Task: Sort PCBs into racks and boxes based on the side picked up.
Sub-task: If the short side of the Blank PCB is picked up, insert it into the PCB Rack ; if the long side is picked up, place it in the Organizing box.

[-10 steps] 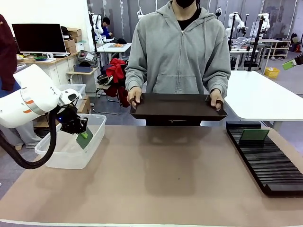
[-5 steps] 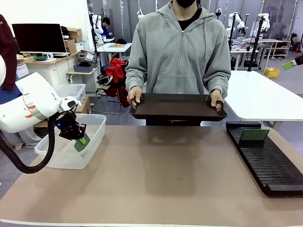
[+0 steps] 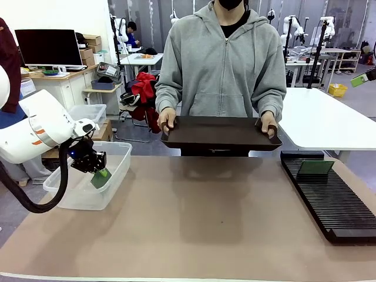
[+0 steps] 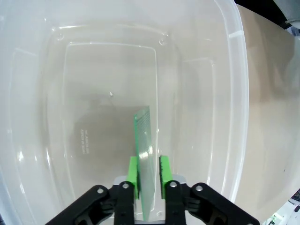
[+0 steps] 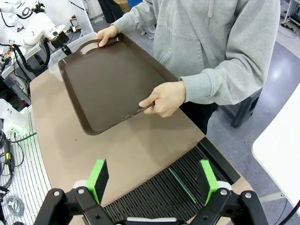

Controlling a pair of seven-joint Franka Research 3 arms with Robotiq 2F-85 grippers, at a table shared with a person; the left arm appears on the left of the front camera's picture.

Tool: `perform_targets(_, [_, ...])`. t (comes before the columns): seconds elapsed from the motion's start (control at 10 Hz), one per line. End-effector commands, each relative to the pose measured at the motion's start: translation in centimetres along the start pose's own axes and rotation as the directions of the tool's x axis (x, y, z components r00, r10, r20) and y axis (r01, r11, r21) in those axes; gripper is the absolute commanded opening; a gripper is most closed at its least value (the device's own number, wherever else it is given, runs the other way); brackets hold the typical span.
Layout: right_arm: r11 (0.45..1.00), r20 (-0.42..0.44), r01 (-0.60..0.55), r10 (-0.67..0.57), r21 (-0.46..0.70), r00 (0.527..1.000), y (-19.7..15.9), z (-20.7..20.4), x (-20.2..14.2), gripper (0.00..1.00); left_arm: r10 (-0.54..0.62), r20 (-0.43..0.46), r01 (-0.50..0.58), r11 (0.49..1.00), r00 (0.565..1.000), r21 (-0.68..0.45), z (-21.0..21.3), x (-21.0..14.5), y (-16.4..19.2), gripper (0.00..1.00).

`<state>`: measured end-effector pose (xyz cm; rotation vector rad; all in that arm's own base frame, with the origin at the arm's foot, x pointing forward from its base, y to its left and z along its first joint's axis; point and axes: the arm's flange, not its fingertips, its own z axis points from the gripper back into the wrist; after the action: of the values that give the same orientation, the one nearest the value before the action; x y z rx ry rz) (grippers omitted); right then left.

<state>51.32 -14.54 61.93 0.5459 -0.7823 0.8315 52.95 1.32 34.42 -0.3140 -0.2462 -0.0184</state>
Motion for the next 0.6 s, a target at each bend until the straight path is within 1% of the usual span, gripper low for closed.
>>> perform_targets(0.0, [1.000,0.011,0.004,-0.004,0.009,1.000,0.1,-0.1,0.1,1.00,0.009,0.003,-0.009,1.000,1.000,0.001,0.8,0.3,0.4,0.27])
perform_targets(0.1, [1.000,0.011,0.004,-0.004,0.009,1.000,0.1,-0.1,0.1,1.00,0.008,0.006,-0.008,1.000,1.000,0.006,1.4,0.4,0.5,0.62])
perform_targets(0.2, [1.000,0.011,0.004,-0.004,0.009,1.000,0.1,-0.1,0.1,1.00,0.006,0.012,-0.006,1.000,1.000,0.003,2.1,0.6,0.5,0.46])
perform_targets(0.3, [1.000,0.011,0.004,-0.004,0.009,1.000,0.1,-0.1,0.1,1.00,0.011,0.017,-0.011,1.000,1.000,0.000,2.6,0.6,0.4,0.82])
perform_targets(0.4, [1.000,0.011,0.004,-0.004,0.009,1.000,0.1,-0.1,0.1,1.00,0.010,0.013,-0.010,1.000,1.000,-0.003,2.9,0.6,0.2,0.66])
perform_targets(0.5, [1.000,0.011,0.004,-0.004,0.009,1.000,0.1,-0.1,0.1,1.00,0.005,0.007,-0.005,1.000,1.000,-0.001,3.0,0.8,0.3,1.00])
